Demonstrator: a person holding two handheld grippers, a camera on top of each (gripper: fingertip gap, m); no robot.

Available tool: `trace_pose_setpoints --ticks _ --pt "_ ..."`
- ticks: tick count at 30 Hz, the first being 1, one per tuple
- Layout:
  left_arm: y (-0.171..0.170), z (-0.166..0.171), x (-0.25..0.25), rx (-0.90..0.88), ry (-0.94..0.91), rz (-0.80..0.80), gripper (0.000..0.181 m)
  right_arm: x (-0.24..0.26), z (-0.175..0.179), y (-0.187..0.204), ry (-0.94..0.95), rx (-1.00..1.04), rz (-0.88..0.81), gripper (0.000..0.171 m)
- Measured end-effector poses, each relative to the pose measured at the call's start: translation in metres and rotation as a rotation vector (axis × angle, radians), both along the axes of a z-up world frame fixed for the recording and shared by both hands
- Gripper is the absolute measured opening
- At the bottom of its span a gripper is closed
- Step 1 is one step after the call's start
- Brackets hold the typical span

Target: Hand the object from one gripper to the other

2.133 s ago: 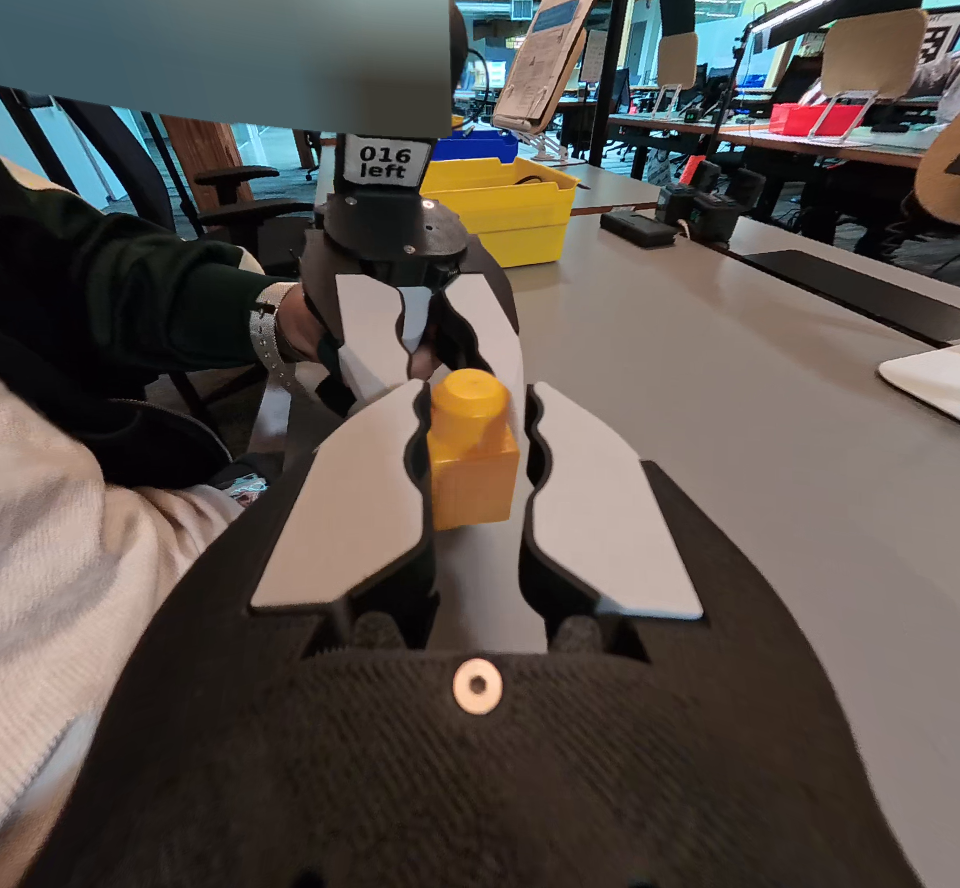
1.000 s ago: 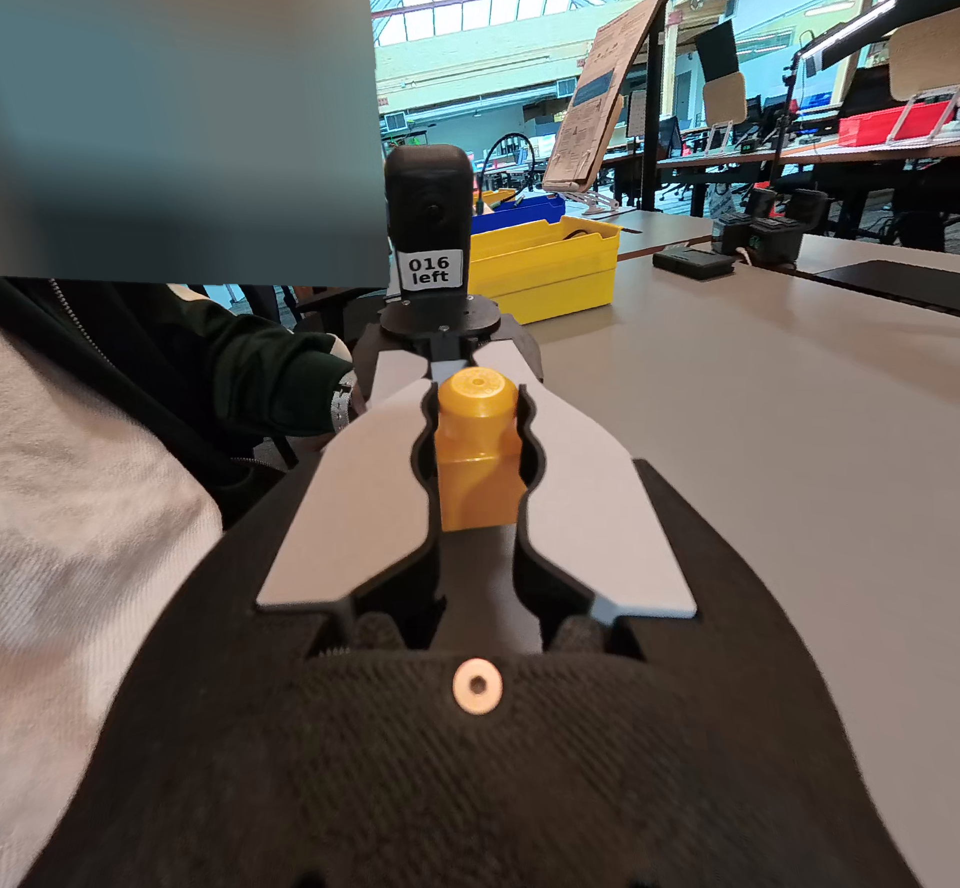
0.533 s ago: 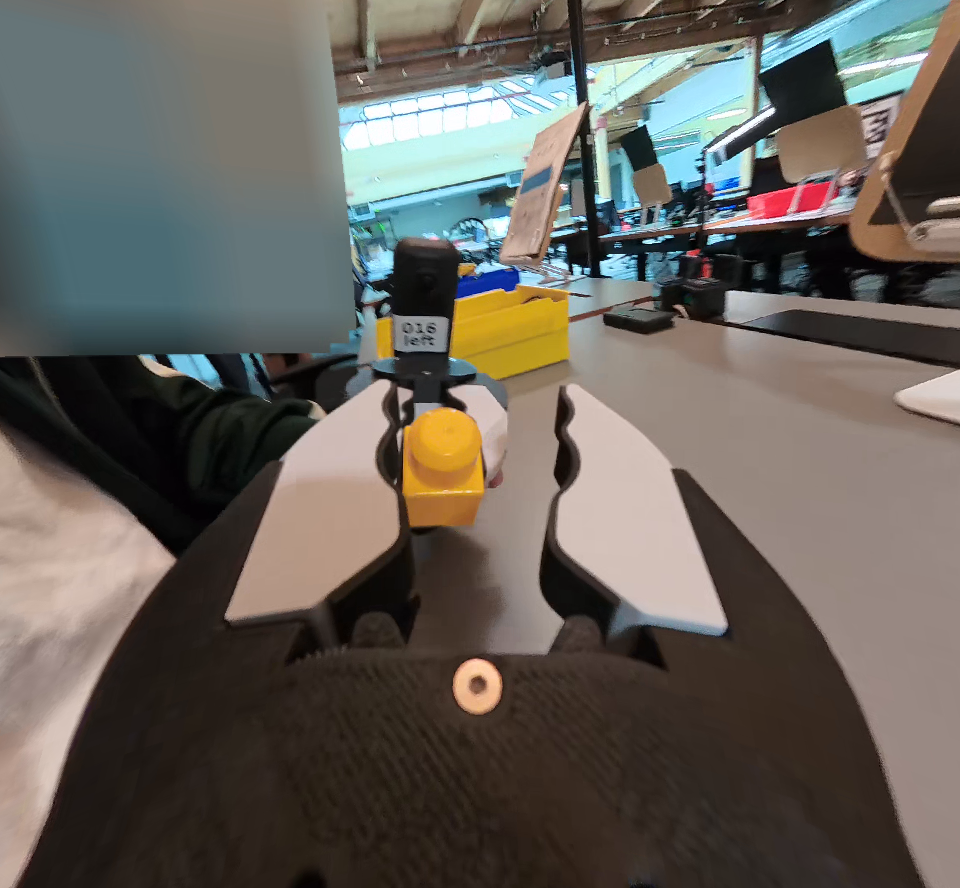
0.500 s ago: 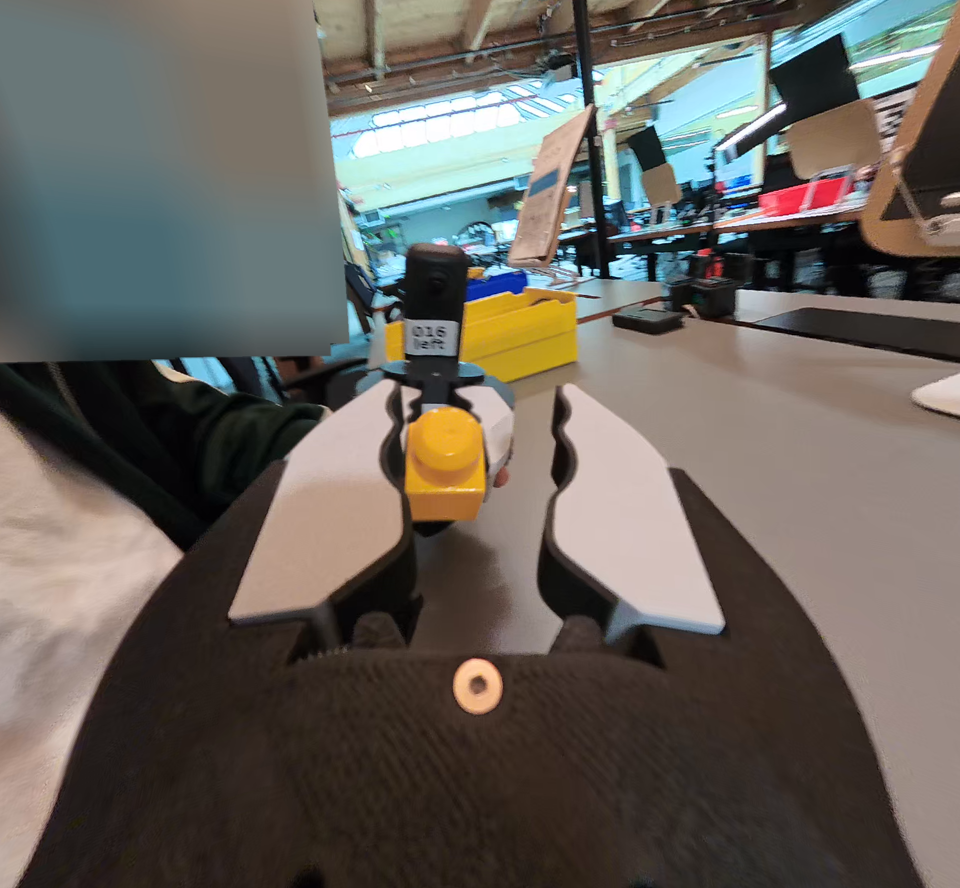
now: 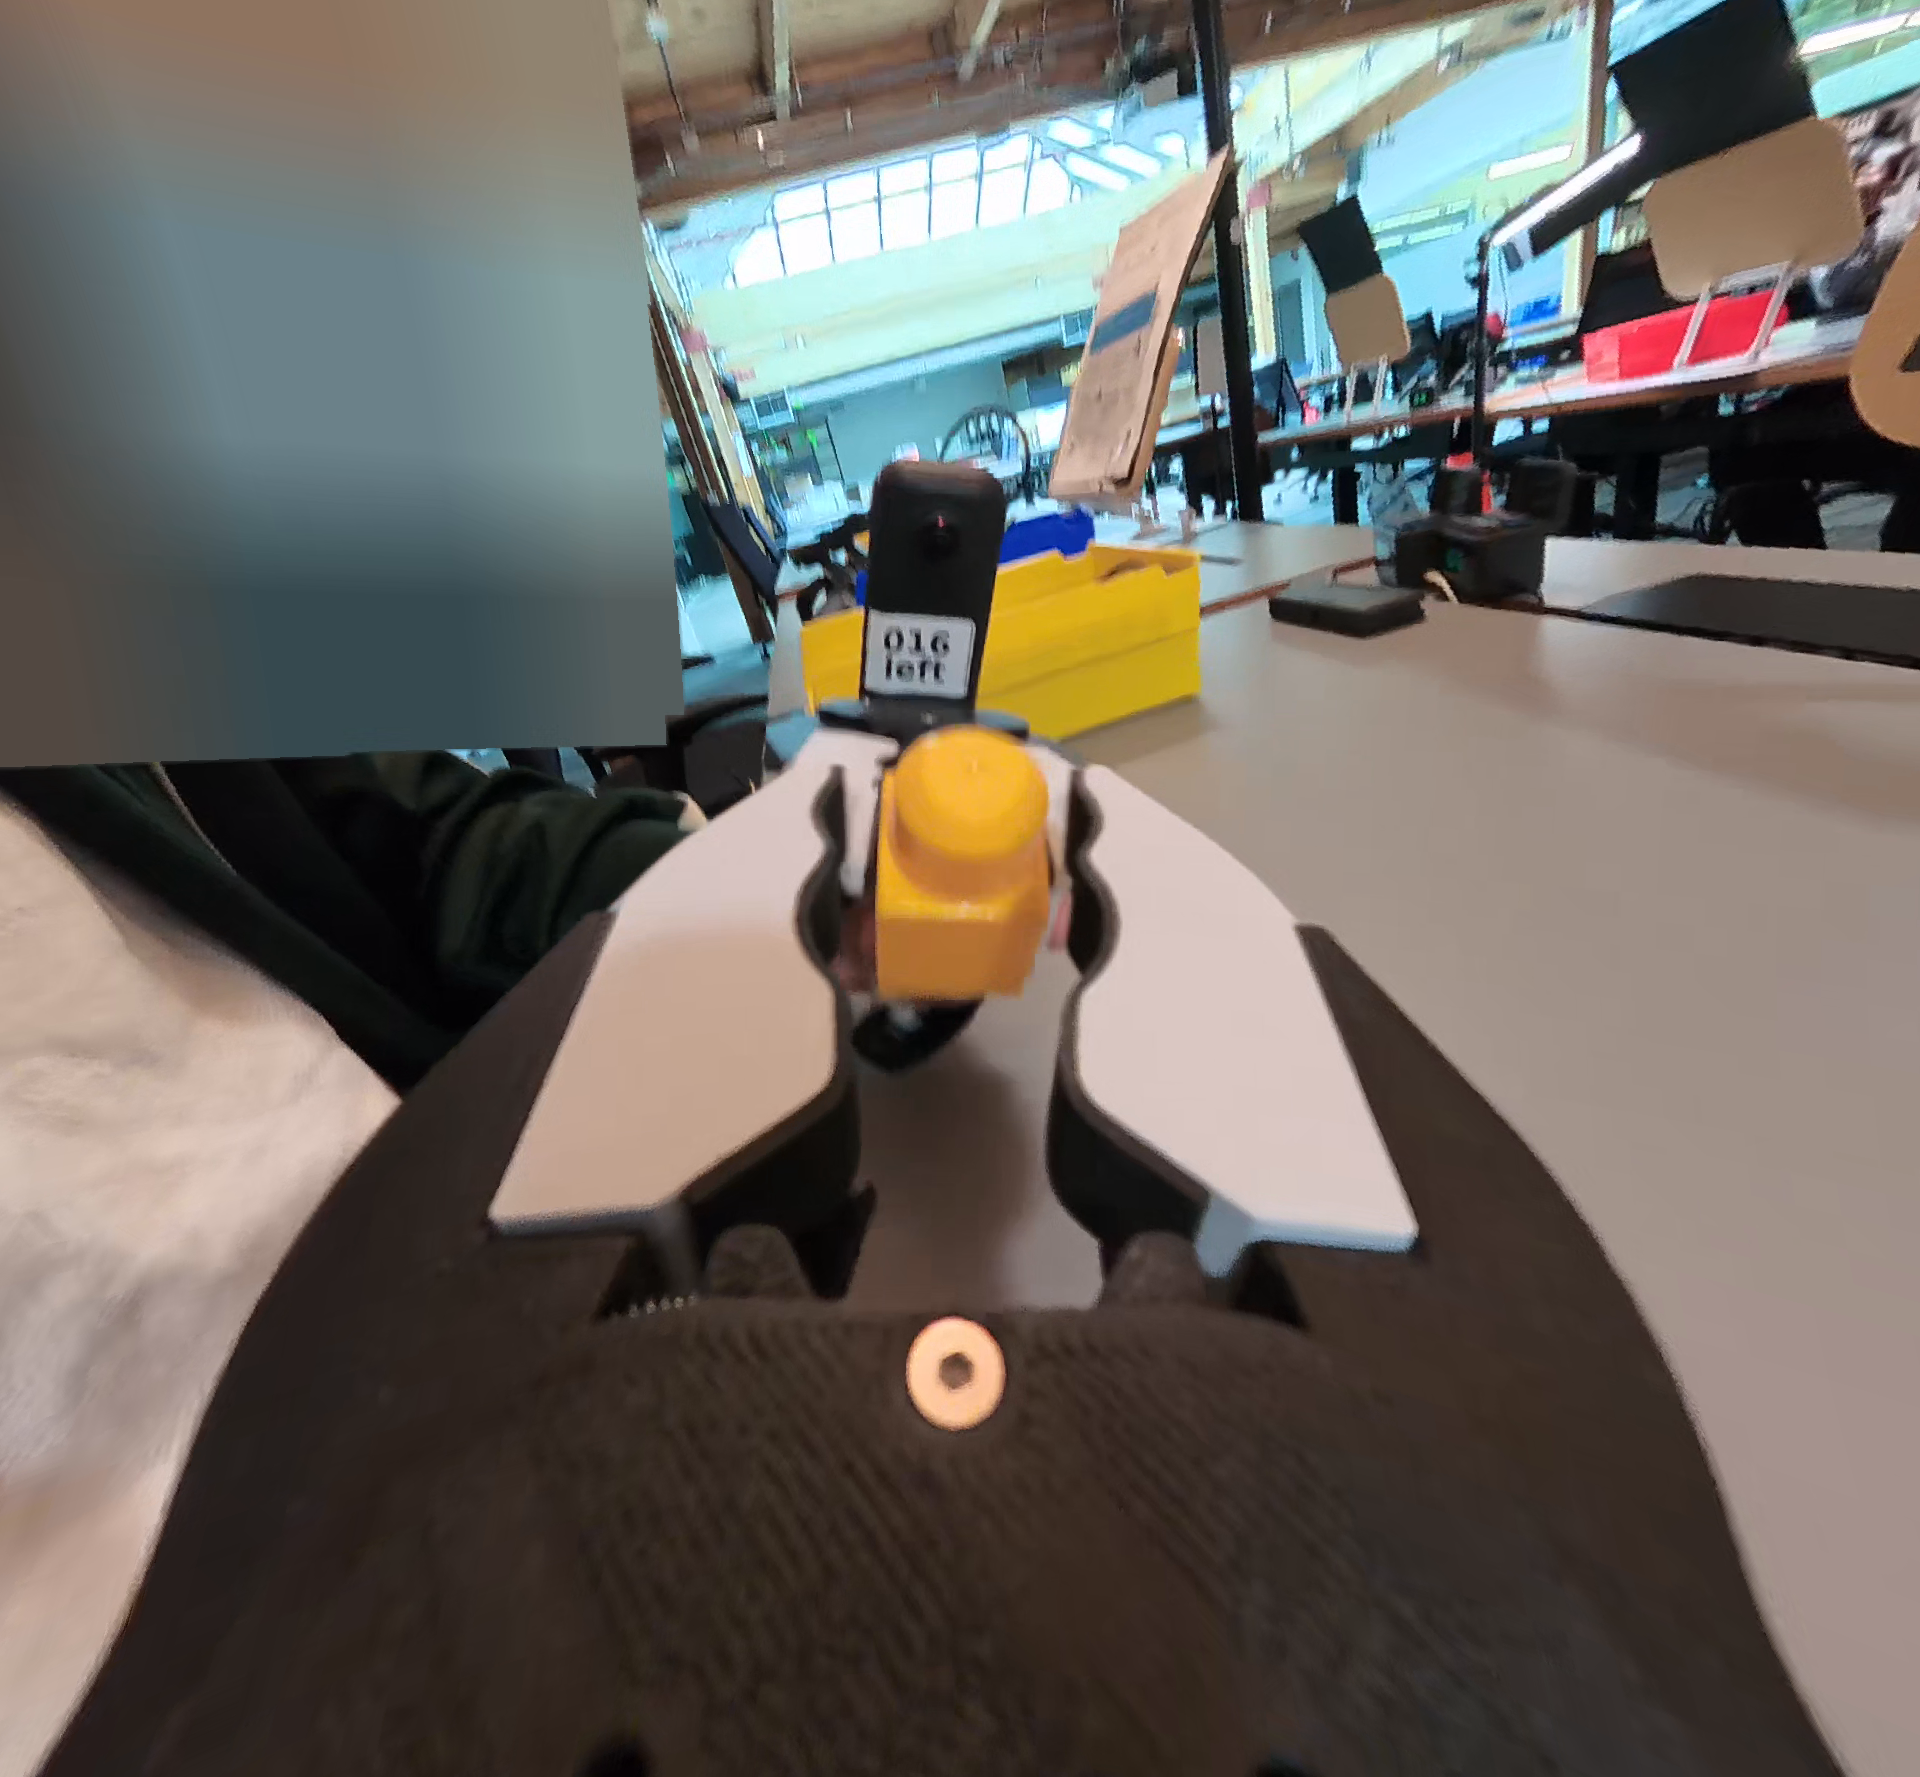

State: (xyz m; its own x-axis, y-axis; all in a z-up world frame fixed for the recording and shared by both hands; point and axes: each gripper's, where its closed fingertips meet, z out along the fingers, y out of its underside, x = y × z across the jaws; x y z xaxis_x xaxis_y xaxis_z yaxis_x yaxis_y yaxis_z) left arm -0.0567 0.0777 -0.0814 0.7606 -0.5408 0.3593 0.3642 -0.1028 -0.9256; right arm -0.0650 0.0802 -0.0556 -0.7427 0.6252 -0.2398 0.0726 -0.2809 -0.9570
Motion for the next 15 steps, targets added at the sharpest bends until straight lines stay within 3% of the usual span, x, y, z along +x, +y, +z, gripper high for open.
trace_pose_setpoints --ticks 2,7,11,15 --pt "0.001 -0.003 0.006 -0.008 0.021 -0.015 0.034 0.001 0.003 0.001 0.011 -0.016 -0.011 0.030" --pt "0.004 -0.011 0.013 -0.041 0.060 -0.030 0.036 0.003 0.001 0.001 0.011 0.014 -0.008 0.030" --pt "0.007 -0.020 0.017 -0.082 0.103 -0.026 0.057 0.004 -0.003 0.001 0.002 0.051 -0.001 0.029" --pt "0.009 -0.036 0.024 -0.149 0.218 -0.035 0.060 0.009 -0.009 -0.005 -0.028 0.080 0.059 0.029"
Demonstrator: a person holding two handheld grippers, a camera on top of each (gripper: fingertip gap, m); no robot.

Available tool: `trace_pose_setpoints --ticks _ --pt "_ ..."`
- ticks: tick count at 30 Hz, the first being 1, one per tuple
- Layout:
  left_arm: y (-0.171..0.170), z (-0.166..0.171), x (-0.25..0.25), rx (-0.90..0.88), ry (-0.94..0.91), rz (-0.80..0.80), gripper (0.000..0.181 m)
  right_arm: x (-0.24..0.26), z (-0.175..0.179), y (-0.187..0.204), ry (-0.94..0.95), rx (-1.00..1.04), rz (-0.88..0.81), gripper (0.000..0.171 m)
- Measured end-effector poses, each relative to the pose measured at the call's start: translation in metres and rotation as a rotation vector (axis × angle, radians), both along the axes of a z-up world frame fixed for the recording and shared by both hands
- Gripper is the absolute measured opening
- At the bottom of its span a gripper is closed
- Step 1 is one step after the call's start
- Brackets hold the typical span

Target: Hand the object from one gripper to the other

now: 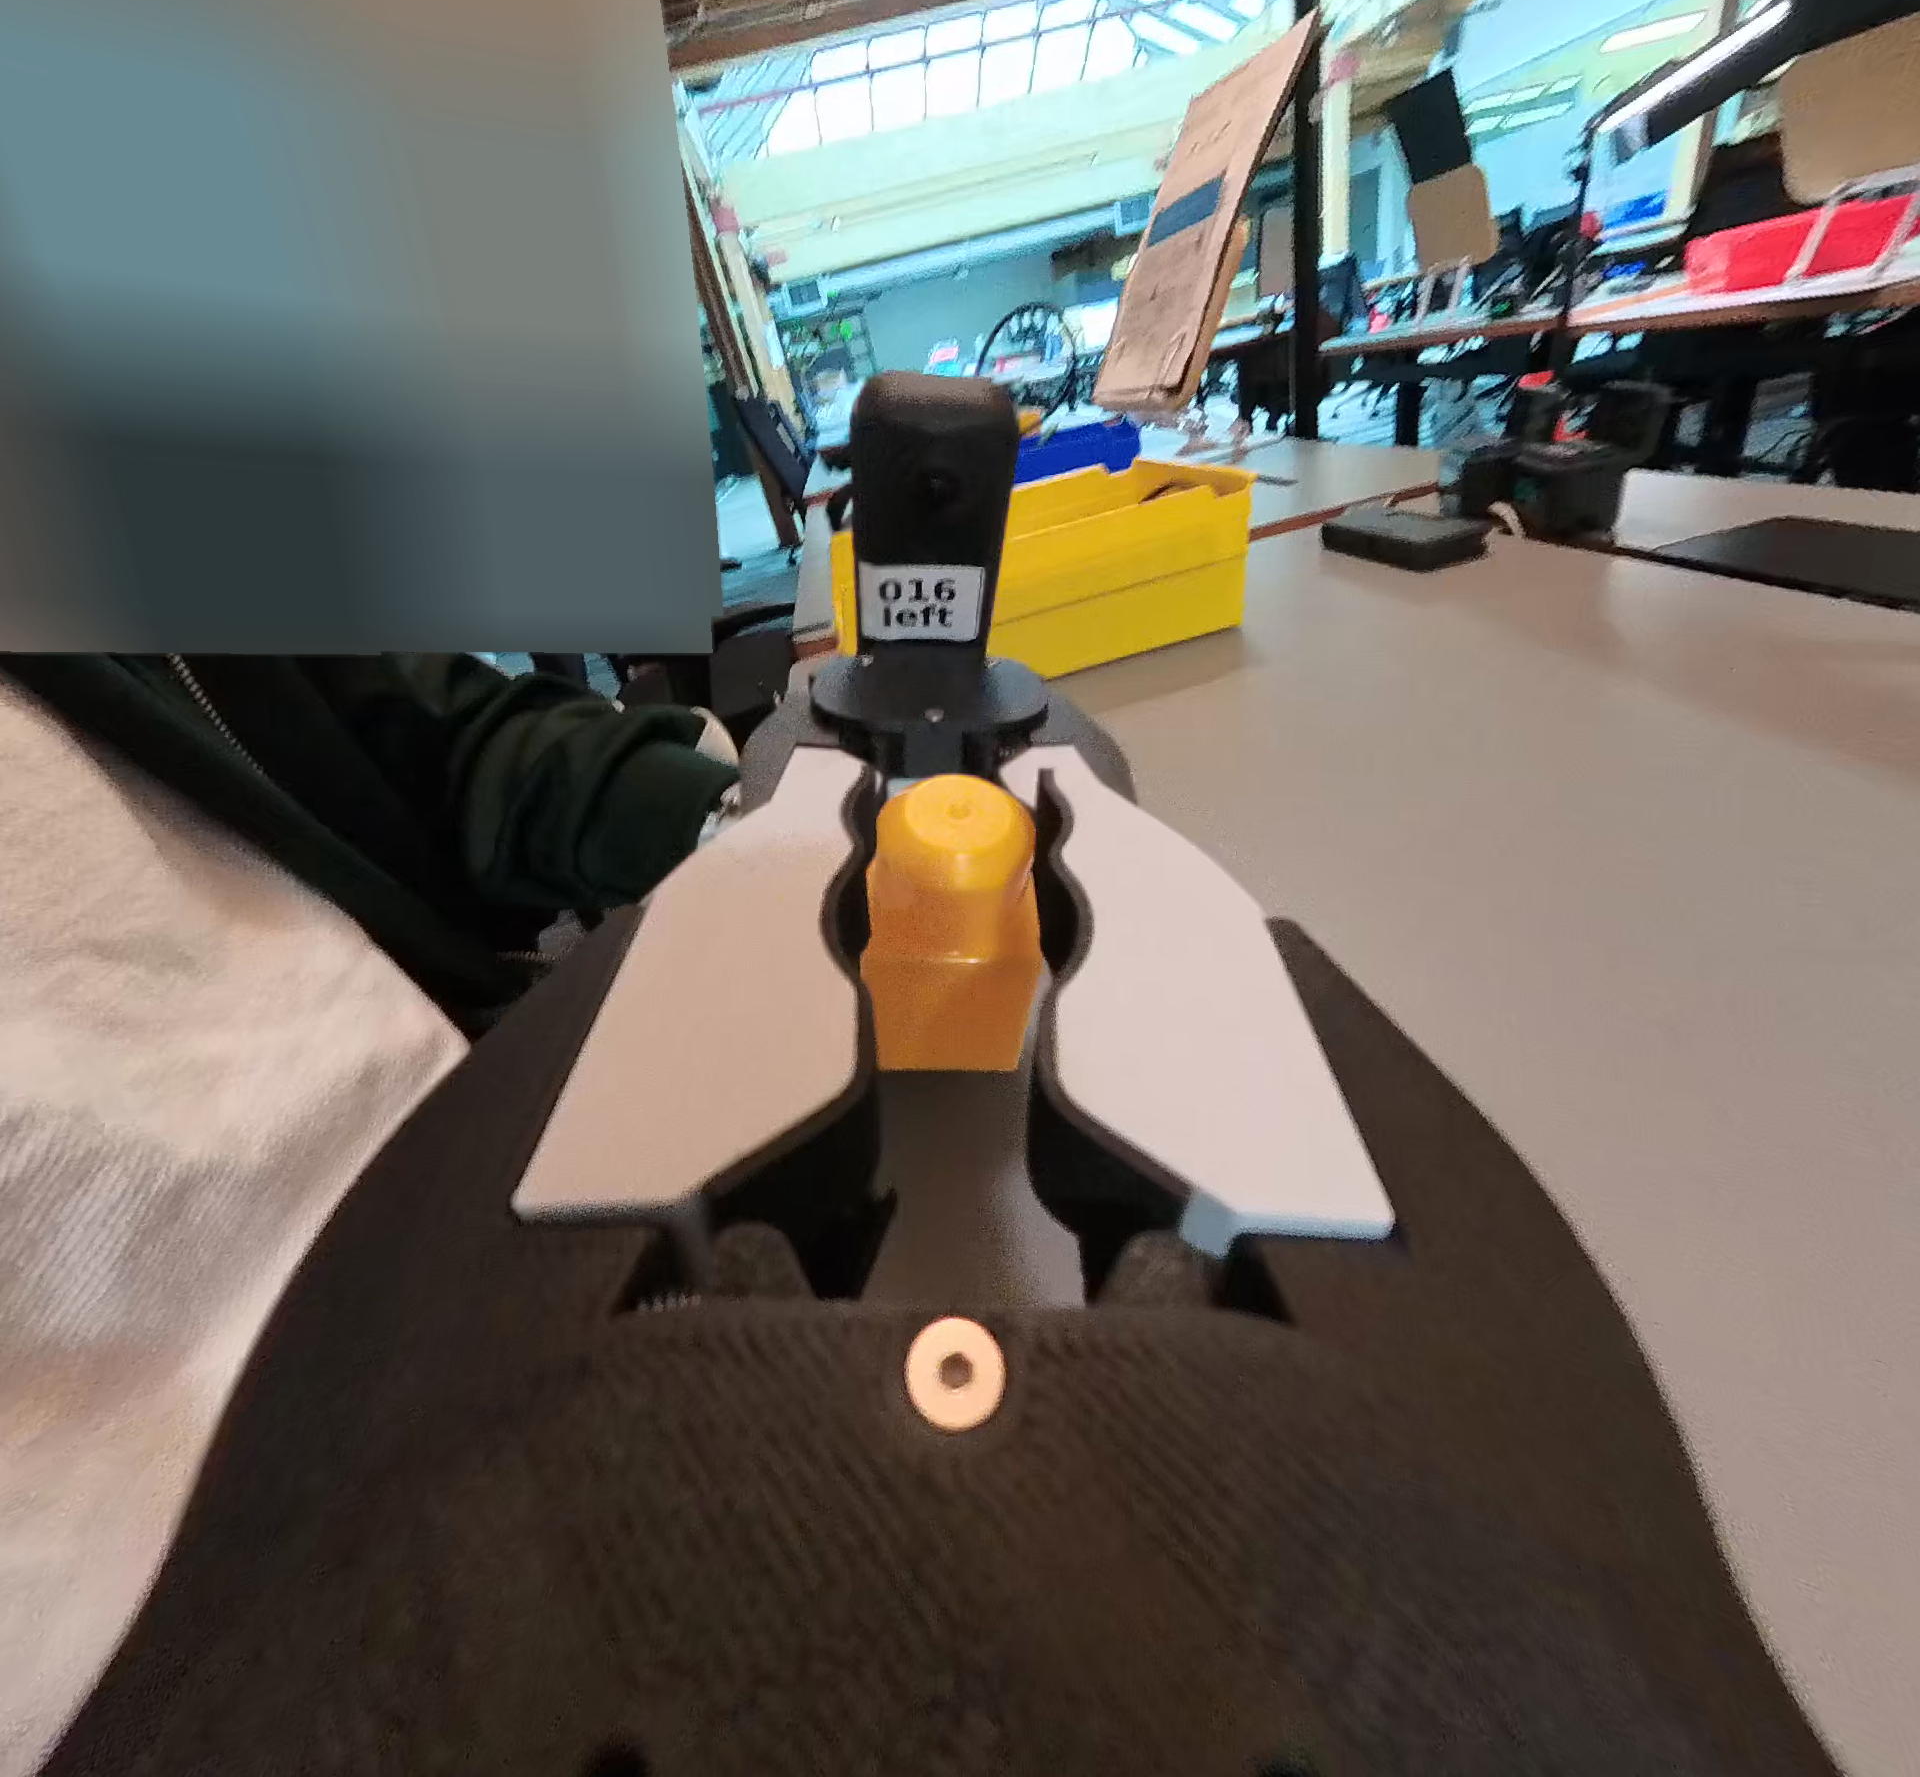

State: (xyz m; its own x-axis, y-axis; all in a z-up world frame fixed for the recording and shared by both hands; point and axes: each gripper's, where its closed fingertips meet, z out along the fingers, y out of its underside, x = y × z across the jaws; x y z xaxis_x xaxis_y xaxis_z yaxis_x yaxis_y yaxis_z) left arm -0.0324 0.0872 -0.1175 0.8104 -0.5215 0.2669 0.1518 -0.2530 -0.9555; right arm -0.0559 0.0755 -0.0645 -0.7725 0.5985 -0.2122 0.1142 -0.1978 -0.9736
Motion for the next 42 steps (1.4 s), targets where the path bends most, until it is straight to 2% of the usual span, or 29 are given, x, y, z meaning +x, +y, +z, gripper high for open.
trace_pose_setpoints --ticks 8,21,22,24,26,32,42 --pt "-0.003 -0.021 0.006 -0.082 0.208 -0.017 0.050 0.001 -0.028 -0.014 -0.050 0.233 0.043 0.029" --pt "-0.003 -0.023 0.006 -0.094 0.233 -0.020 0.036 0.000 -0.022 -0.011 -0.035 0.242 0.018 0.030" --pt "-0.003 -0.022 0.005 -0.087 0.227 -0.015 0.036 -0.001 -0.020 -0.010 -0.012 0.244 -0.004 0.035" --pt "-0.003 -0.016 0.000 -0.065 0.210 0.008 0.036 -0.006 -0.012 -0.005 0.050 0.231 -0.071 0.059" --pt "-0.003 -0.010 -0.006 -0.041 0.174 0.030 0.036 -0.009 -0.005 0.003 0.078 0.197 -0.116 0.064" --pt "-0.004 0.000 -0.017 -0.015 0.072 0.057 0.035 -0.012 -0.001 0.017 0.017 0.052 -0.105 0.061" --pt "-0.004 0.002 -0.012 -0.015 0.094 0.046 0.035 -0.010 -0.023 -0.002 -0.026 0.163 -0.036 0.054"
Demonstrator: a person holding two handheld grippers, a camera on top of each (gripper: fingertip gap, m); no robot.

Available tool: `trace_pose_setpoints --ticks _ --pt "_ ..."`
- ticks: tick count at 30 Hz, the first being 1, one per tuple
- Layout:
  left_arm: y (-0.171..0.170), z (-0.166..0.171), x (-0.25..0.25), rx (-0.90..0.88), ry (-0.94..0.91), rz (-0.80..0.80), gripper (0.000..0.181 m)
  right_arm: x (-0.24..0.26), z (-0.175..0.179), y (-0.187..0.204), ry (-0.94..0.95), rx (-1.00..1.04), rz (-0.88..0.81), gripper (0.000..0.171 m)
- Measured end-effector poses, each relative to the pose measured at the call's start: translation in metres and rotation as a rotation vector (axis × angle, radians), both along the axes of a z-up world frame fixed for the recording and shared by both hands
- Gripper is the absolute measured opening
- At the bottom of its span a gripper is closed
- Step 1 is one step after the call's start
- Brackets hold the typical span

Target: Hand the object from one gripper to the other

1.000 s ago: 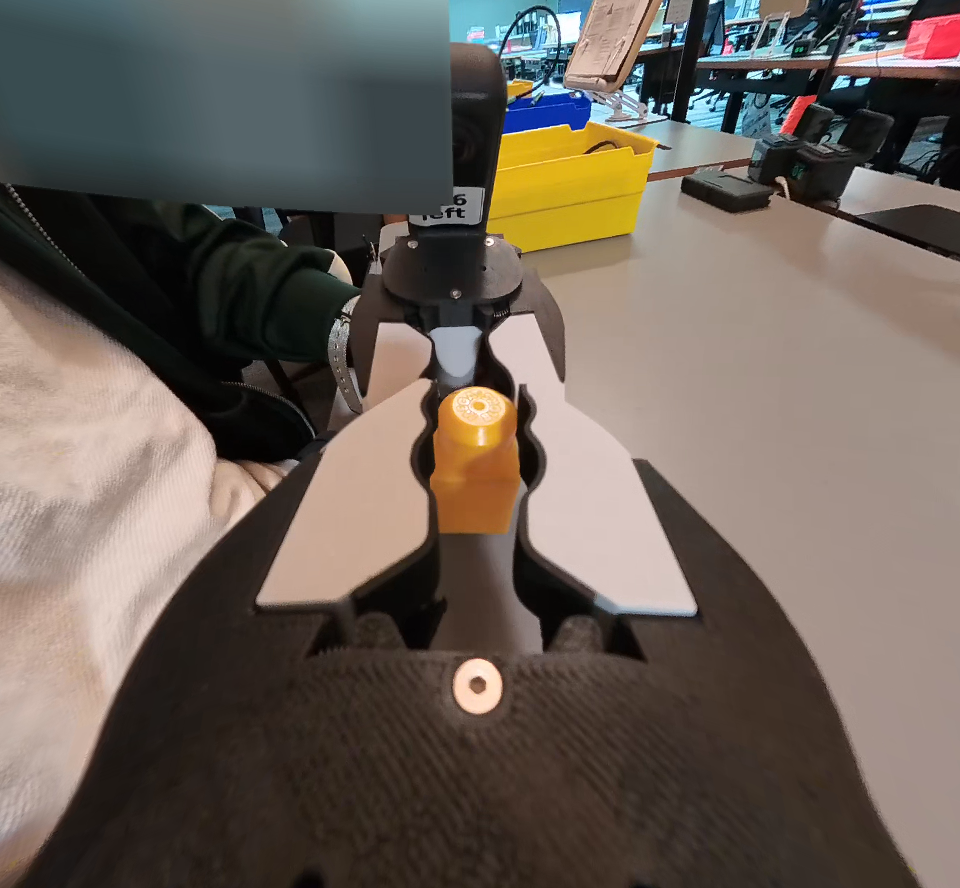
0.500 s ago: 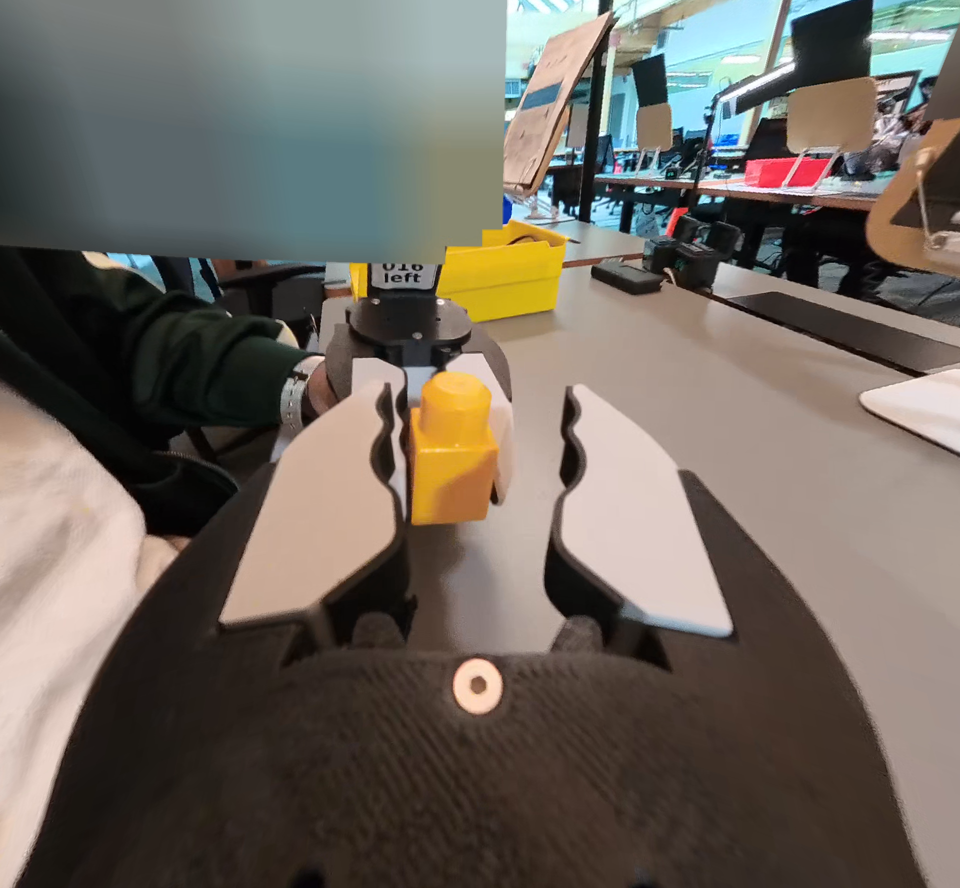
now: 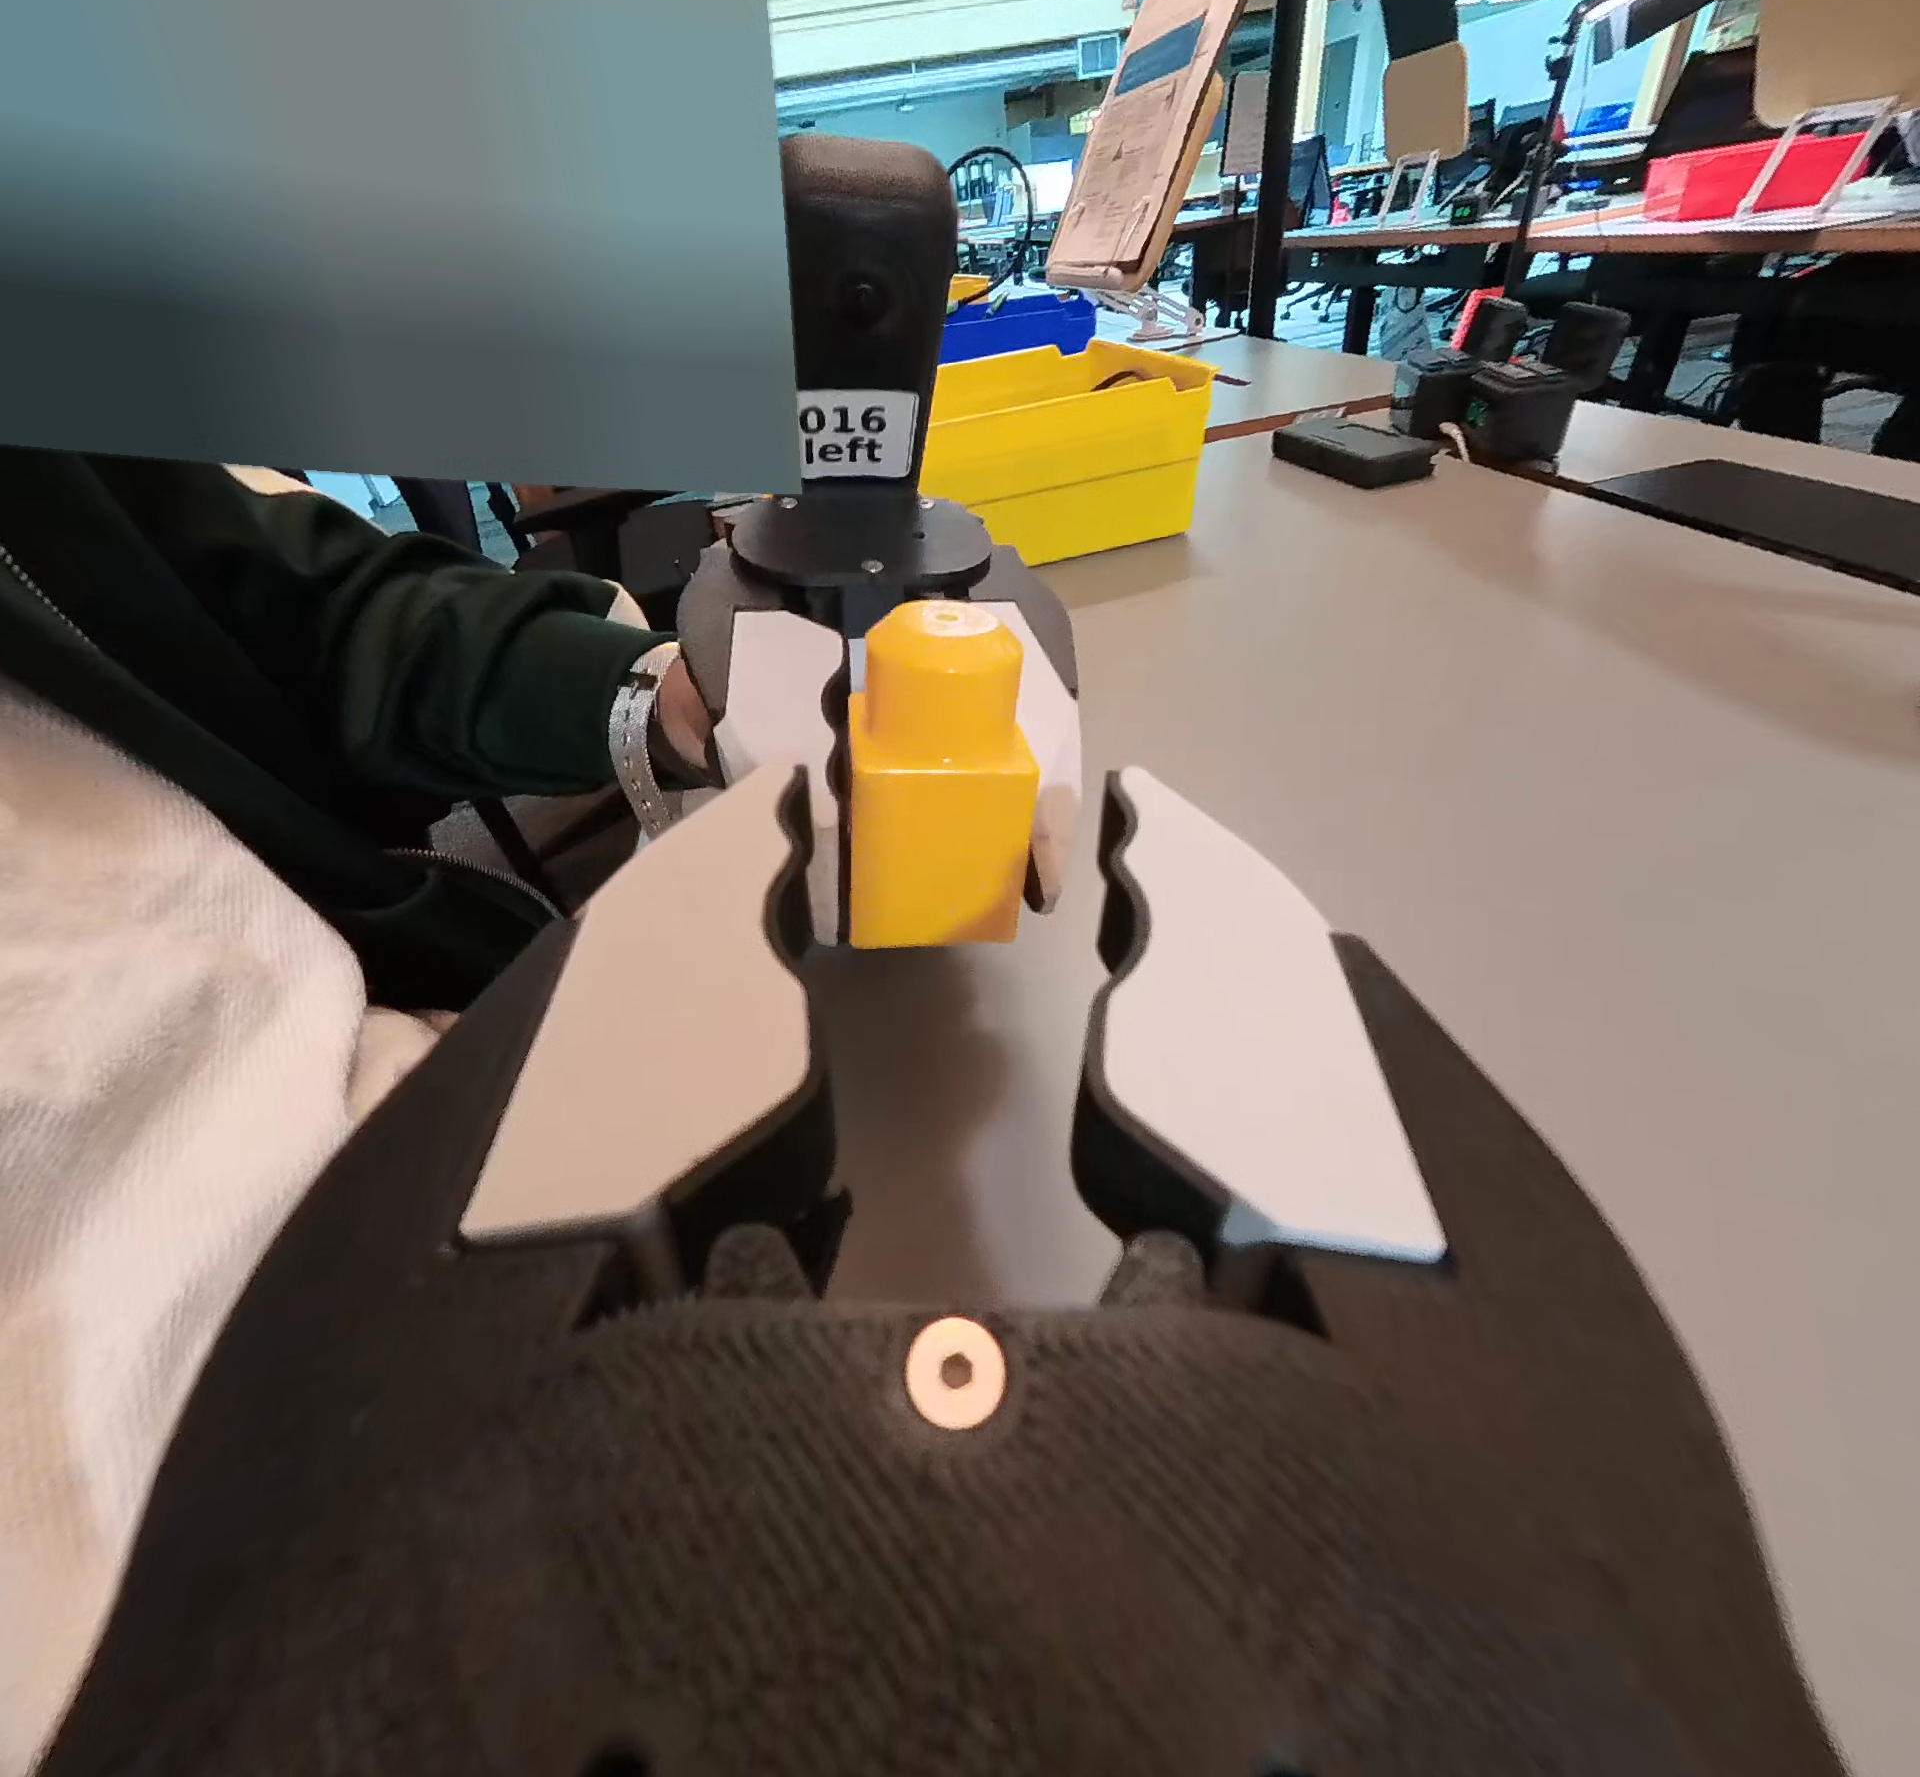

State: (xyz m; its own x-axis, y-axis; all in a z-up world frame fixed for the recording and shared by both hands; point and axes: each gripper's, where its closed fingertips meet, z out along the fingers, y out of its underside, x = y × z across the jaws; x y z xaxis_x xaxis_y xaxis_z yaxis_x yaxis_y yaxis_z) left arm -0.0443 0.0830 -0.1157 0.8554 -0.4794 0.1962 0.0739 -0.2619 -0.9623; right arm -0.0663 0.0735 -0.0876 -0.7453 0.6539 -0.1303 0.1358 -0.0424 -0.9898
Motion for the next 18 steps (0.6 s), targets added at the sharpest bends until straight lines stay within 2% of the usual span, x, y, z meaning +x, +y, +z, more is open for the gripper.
trace_pose_setpoints --ticks 6,10,14,18 --pt "0.000 0.003 0.004 0.009 0.005 -0.010 0.035 0.004 0.000 -0.005 -0.005 -0.001 0.041 0.035" --pt "-0.001 0.004 0.005 0.020 0.001 -0.017 0.036 0.005 0.001 -0.006 -0.004 0.004 0.044 0.035" --pt "0.001 0.003 0.002 0.027 0.014 0.008 0.054 0.004 0.005 0.001 0.003 -0.021 0.020 0.035" --pt "0.002 0.005 -0.004 0.040 0.004 0.033 0.058 0.002 0.014 0.011 -0.003 -0.117 0.006 0.034"
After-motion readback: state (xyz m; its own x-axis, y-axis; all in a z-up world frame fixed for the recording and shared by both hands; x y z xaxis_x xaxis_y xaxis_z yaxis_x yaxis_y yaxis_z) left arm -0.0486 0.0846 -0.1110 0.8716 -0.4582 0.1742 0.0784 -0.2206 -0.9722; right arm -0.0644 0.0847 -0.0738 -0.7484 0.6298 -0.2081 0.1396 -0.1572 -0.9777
